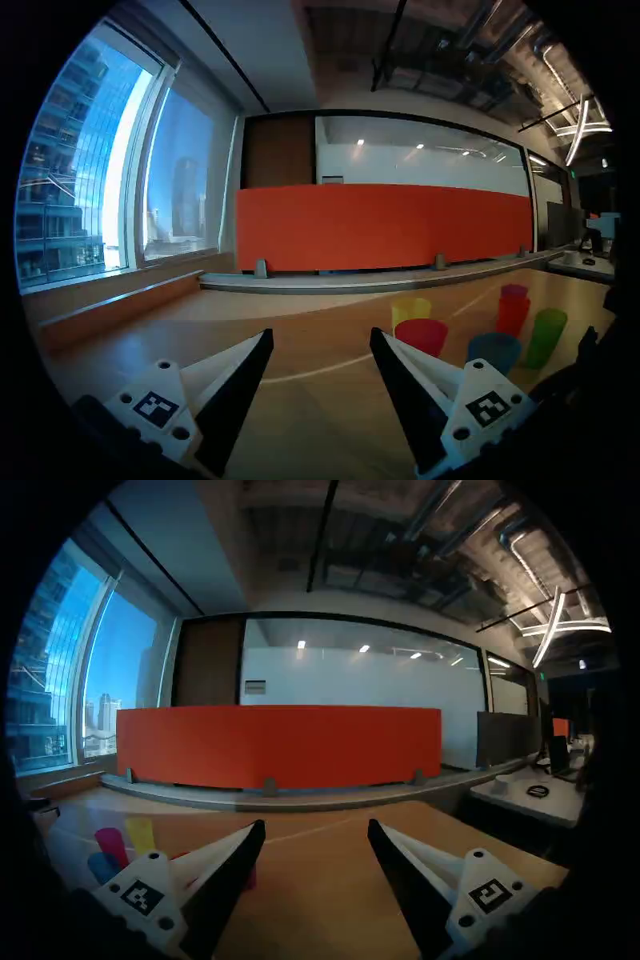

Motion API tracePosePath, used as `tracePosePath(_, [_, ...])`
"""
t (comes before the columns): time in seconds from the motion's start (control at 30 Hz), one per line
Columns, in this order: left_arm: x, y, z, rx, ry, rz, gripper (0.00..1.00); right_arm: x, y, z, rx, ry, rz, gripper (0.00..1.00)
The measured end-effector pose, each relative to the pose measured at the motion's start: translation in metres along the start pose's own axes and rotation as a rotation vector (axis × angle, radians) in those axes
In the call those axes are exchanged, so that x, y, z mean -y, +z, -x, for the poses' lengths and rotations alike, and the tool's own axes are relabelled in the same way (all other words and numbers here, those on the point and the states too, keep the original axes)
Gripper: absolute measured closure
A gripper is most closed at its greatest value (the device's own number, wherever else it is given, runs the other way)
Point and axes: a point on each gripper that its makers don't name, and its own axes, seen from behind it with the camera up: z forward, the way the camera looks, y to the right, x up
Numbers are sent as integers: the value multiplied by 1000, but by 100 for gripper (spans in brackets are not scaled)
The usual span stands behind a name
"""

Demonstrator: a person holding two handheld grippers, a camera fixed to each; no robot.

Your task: Pour water

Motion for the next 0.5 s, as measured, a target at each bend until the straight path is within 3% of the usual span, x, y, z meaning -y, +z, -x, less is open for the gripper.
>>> tracePosePath(0.5, [1,-2,1,-6,-11,6,10,-3,-2,-1,-2,14,0,1])
